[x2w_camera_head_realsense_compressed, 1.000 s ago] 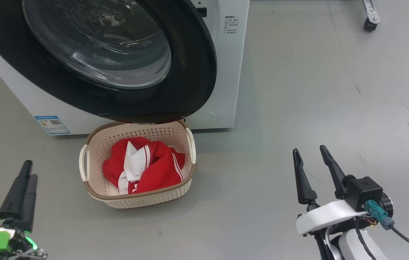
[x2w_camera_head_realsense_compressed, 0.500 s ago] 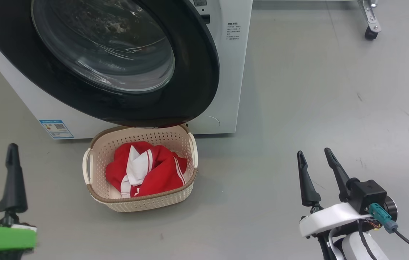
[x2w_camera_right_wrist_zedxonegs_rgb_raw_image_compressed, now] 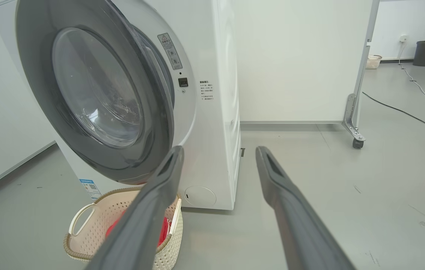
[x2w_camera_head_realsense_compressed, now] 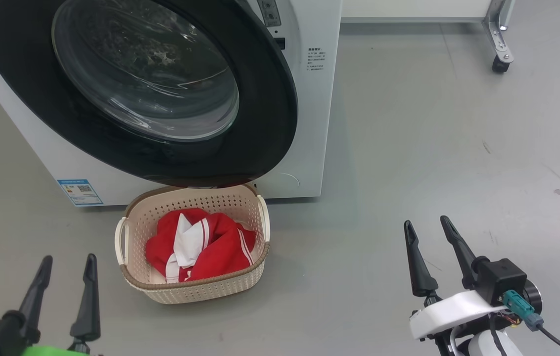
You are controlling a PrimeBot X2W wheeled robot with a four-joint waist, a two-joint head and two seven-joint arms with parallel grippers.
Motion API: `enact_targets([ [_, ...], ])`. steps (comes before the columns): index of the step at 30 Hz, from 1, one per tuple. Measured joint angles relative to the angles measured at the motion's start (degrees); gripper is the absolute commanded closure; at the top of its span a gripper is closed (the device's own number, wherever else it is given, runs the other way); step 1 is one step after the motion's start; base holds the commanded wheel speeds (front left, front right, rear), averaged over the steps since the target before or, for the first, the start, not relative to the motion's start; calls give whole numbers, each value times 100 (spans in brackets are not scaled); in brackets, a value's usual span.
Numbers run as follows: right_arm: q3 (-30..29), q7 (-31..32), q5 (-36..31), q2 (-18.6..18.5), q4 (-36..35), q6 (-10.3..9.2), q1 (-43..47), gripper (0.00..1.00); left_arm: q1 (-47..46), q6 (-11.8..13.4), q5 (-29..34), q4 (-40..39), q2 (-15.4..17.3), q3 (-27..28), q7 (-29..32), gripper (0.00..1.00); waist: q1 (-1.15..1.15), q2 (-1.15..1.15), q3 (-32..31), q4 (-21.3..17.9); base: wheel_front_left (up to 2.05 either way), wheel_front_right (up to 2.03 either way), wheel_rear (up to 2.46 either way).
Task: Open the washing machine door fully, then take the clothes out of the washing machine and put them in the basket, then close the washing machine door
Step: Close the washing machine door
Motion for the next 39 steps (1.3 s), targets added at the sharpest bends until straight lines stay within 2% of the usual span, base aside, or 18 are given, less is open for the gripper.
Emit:
enact_targets([
  [7,-32,0,1,2,21,-3,177,0,182,299,475,230,-57,-208,-109,0,0,0,-80,-53,0,0,0],
  [16,-55,0,12,5,20,-25,282,0,241,553,678,407,-213,-310,-227,0,0,0,-112,-70,0,0,0],
  [23,-59,0,12,5,20,-26,345,0,244,667,738,461,-274,-372,-274,0,0,0,-108,-71,0,0,0],
  [39,-58,0,12,7,18,-26,345,0,242,750,792,573,-321,-411,-355,0,0,0,-75,-71,0,0,0],
])
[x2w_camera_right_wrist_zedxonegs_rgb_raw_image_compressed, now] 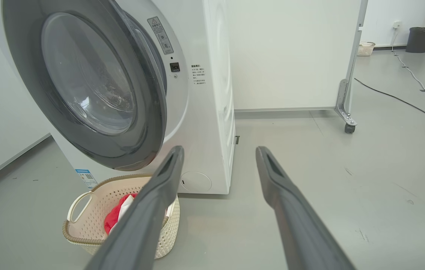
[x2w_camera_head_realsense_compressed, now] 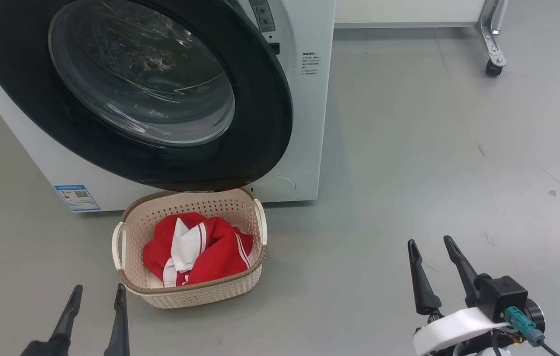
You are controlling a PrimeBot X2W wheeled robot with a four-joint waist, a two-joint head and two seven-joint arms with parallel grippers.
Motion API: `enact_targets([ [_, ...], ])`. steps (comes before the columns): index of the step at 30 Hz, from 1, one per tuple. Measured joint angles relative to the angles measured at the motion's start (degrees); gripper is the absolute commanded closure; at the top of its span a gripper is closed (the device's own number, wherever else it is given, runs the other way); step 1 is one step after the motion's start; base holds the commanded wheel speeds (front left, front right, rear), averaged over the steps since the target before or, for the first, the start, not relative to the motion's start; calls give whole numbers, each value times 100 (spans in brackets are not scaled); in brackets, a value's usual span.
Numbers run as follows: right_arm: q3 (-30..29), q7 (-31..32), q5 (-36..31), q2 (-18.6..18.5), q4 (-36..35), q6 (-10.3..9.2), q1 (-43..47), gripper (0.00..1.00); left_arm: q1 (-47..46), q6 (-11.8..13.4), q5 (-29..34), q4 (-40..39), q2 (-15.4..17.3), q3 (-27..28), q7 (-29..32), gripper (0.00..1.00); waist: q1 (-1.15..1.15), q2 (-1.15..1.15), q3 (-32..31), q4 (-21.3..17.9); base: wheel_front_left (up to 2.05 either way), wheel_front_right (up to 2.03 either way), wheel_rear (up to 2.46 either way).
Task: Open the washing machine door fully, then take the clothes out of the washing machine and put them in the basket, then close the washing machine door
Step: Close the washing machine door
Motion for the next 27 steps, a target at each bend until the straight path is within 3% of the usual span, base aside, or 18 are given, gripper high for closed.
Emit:
enact_targets([
  [9,4,0,0,0,-1,-1,0,0,-8,47,101,1,-25,-16,-5,0,0,0,31,4,0,0,0],
  [10,4,0,0,0,-1,-1,0,25,-8,47,122,2,-24,-16,-5,0,0,0,35,4,0,0,0],
  [11,4,0,0,0,-2,-2,0,77,-9,47,138,2,-24,-16,-5,0,0,0,39,4,0,0,0],
  [12,4,0,0,0,-3,-3,-1,77,-9,48,142,1,-24,-16,-7,0,0,0,44,4,0,0,0],
  [13,4,0,0,0,-5,-4,-1,100,-9,48,142,1,-24,-16,-7,0,0,0,49,3,0,0,0],
  [27,60,0,-88,-9,13,57,-42,100,-51,101,296,-65,-18,-65,-7,0,0,0,221,55,0,0,0],
])
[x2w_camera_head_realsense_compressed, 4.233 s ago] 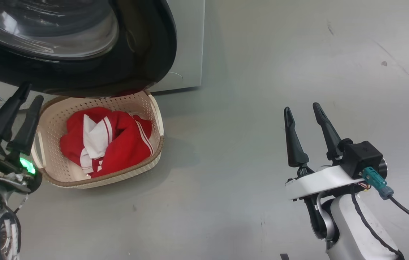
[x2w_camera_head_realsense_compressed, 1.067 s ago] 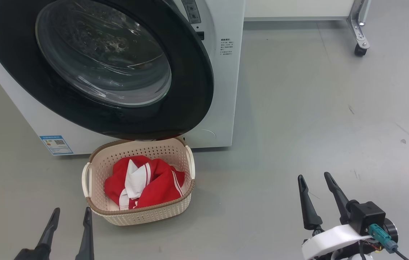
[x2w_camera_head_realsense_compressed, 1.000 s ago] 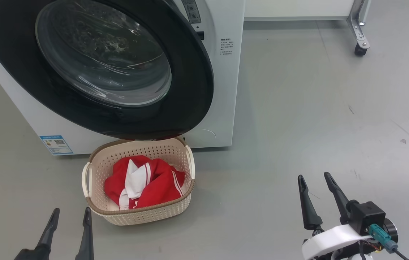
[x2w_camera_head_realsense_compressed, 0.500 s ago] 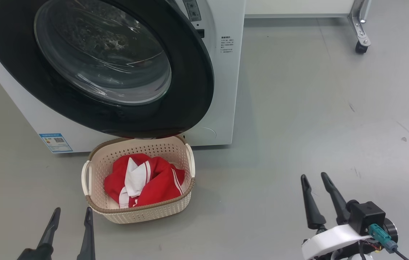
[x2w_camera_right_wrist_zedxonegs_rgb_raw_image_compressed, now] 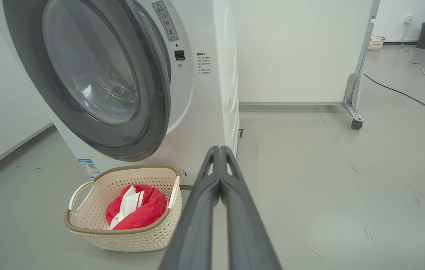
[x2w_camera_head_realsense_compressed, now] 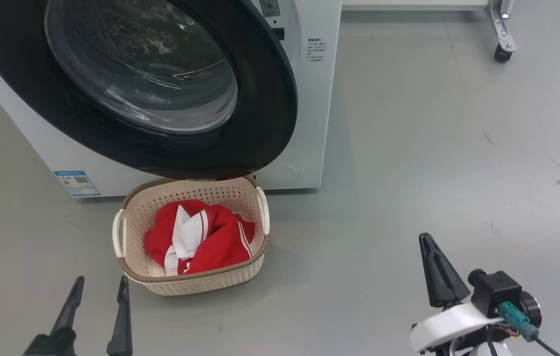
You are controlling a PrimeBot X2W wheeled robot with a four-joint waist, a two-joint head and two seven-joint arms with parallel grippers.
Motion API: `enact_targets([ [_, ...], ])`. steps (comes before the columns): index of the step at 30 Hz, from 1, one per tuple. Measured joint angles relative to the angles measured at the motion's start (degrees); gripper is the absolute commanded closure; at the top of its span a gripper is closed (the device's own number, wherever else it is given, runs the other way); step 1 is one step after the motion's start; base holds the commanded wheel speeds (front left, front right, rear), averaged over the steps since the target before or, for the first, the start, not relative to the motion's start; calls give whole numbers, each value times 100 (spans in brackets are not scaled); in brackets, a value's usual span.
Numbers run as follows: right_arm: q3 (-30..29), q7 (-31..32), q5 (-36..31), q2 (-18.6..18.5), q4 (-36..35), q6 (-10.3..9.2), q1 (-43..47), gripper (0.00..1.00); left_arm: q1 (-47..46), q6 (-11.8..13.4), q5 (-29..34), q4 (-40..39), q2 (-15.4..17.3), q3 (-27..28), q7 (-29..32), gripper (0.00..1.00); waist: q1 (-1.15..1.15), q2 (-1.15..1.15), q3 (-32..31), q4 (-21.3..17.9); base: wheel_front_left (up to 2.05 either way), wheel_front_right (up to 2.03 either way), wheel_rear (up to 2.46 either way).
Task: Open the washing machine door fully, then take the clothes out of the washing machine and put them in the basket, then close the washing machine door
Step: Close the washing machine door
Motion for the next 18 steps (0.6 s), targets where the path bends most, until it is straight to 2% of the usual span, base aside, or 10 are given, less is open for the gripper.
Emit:
enact_targets([
  [12,219,0,-222,-91,114,212,-787,100,-405,-3,48,-130,10,-123,-1,0,0,0,392,211,0,0,0],
  [18,404,151,-325,-103,215,371,-1580,100,-653,-59,48,-205,8,-183,-42,0,0,0,688,409,0,0,0],
])
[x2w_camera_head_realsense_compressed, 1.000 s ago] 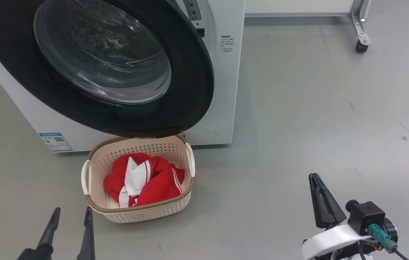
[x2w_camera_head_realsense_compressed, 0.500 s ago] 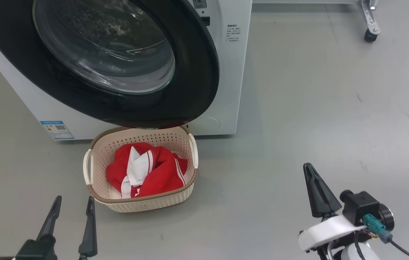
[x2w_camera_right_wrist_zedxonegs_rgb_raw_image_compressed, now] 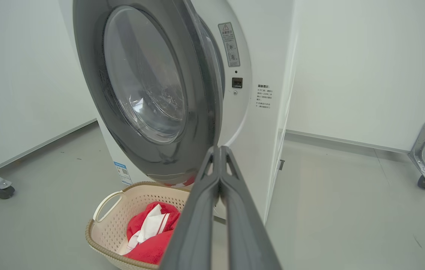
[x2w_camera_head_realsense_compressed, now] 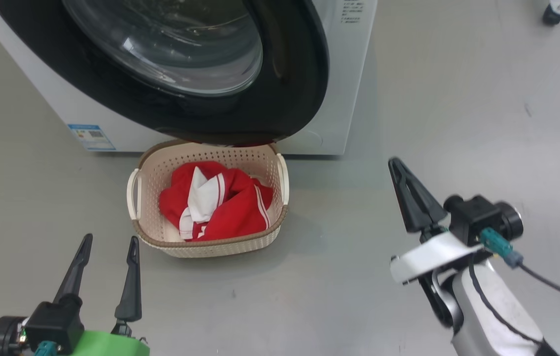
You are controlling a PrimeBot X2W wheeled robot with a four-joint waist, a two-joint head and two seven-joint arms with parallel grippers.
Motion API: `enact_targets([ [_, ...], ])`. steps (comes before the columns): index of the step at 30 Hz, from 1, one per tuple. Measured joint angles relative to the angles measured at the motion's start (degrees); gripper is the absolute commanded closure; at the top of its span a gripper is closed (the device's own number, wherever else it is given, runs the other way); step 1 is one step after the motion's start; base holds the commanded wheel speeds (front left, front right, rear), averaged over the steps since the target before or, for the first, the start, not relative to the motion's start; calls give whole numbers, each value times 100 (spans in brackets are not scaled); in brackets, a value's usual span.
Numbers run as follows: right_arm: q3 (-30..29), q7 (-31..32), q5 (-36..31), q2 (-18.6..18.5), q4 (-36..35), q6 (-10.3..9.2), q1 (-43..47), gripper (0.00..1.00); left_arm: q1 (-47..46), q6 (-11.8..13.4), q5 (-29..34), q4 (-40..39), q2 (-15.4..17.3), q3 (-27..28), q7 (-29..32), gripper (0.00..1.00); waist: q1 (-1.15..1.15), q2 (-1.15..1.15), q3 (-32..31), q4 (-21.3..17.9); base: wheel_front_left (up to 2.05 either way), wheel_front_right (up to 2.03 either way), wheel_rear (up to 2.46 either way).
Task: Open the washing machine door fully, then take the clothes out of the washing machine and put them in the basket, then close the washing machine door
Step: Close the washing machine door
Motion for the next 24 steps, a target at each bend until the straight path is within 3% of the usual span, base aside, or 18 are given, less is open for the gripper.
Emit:
enact_targets([
  [10,-5,163,-151,-85,73,104,-1332,100,-671,-100,-20,-34,-123,-135,-65,0,0,0,442,427,0,0,0],
  [24,1,398,-183,-176,727,233,-2679,100,-1185,-229,-127,277,-253,-211,-186,0,0,0,937,1129,0,0,0],
])
